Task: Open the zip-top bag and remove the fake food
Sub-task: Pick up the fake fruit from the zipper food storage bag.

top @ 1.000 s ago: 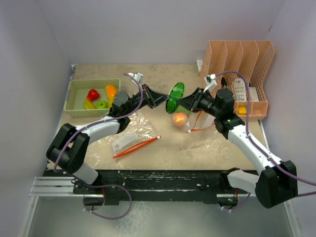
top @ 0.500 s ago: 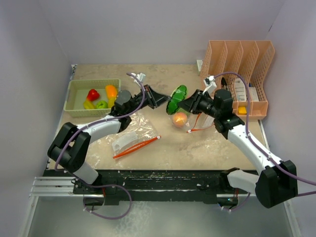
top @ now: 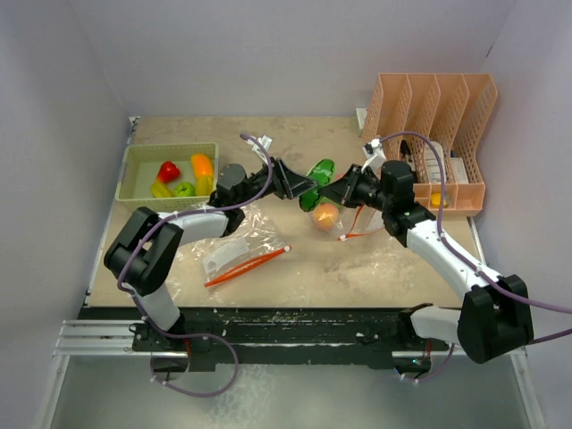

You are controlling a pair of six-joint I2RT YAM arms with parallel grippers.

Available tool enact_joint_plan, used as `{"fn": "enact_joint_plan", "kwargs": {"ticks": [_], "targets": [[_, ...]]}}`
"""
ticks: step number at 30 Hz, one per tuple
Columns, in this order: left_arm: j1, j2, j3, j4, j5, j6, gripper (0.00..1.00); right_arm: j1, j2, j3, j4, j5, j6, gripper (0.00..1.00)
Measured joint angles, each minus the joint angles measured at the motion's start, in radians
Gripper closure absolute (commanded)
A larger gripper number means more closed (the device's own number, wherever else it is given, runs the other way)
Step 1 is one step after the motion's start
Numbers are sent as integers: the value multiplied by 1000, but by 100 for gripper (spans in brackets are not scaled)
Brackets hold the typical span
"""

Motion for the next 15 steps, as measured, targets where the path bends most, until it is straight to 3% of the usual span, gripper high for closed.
{"fn": "enact_joint_plan", "kwargs": {"ticks": [2,3,12,15], "targets": [[-3,10,0,24,20,-9,23,2,-1,0,3,-8,-2,100],[-3,13,0,35,29,-11,28,2,-1,0,6,-15,-5,100],[9,56,3,91,56,-19,98,-6,2,4,-11,-53,-41,100],[9,68,5,110,59,-24,100,-11,2,4,-27,-50,-47,100]]}}
